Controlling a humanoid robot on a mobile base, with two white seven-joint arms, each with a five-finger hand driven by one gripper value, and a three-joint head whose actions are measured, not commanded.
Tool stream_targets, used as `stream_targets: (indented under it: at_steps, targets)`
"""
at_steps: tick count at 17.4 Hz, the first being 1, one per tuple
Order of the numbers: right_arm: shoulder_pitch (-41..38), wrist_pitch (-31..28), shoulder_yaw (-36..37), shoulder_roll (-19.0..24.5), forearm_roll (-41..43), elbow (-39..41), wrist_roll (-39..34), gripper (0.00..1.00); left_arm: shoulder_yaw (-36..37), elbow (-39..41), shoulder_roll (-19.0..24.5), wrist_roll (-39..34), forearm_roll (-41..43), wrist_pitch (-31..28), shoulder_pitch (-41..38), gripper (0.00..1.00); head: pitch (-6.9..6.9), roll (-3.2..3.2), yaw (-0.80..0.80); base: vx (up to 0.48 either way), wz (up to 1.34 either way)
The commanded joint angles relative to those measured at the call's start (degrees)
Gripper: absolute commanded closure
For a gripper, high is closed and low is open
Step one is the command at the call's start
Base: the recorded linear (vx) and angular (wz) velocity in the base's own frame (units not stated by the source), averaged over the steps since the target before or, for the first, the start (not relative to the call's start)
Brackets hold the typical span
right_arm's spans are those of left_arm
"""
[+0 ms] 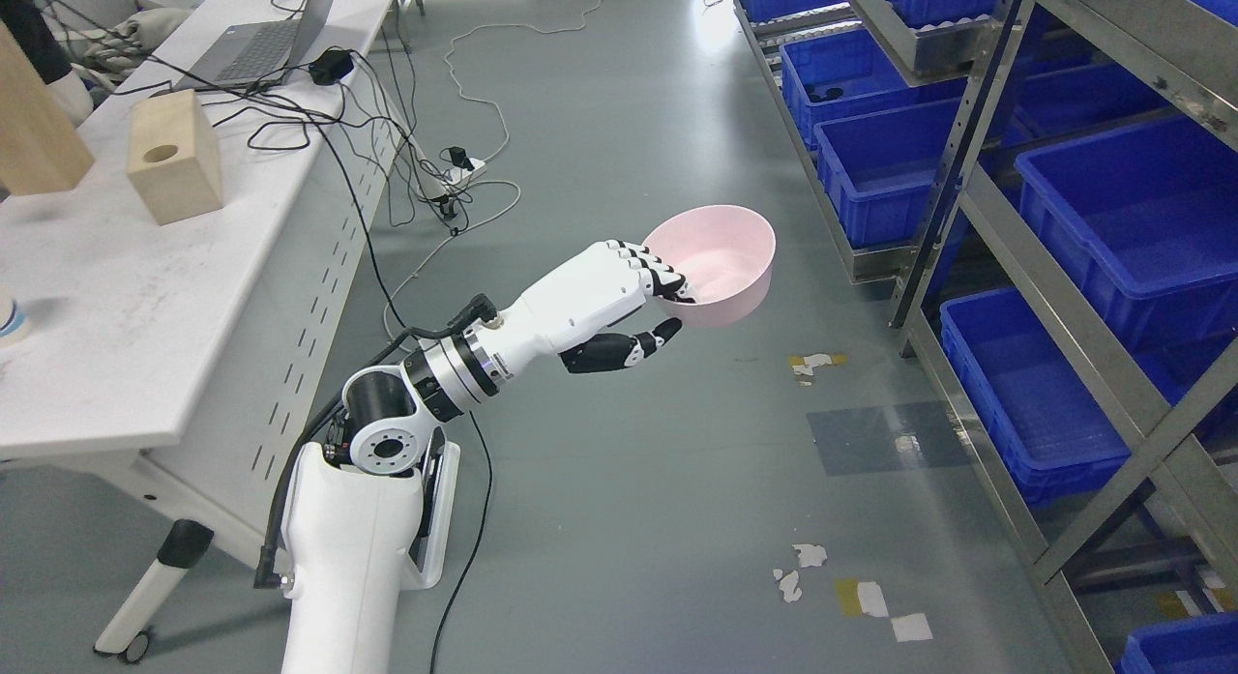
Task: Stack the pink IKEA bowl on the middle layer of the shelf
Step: 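Hold the pink bowl in the left hand while driving to another shelf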
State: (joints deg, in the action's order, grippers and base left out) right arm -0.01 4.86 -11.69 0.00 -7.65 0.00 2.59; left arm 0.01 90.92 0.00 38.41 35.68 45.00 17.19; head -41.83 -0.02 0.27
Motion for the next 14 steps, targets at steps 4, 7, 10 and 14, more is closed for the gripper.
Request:
stream_targets:
  at_steps: [4,7,10,14]
  targets:
    - [-0.9,0.0,0.0,-1.0,-0.1,1.0,0.0,0.00,2.1,0.0,1.0,-1.1,0.0,0.0,-0.6,0.98,0.00,0.00,0.00,0.285,-0.07]
    - [-0.9,0.0,0.0,-1.0,-0.1,1.0,0.0,0.00,3.0,0.0,1.0,-1.1,0.0,0.0,-0.6,0.98,0.00,0.00,0.00,0.250,-0.14]
    - [-0.9,0.0,0.0,-1.0,0.0,1.0,0.0,0.00,4.6,0.0,1.0,-1.3,0.0,0.0,-0.5,0.98,0.00,0.00,0.00,0.214,-0.49]
    - [-0.9,0.0,0.0,-1.0,0.0,1.0,0.0,0.00,6.6,0.0,1.0,-1.3,0.0,0.0,-0.5,0.98,0.00,0.00,0.00,0.160,-0.89]
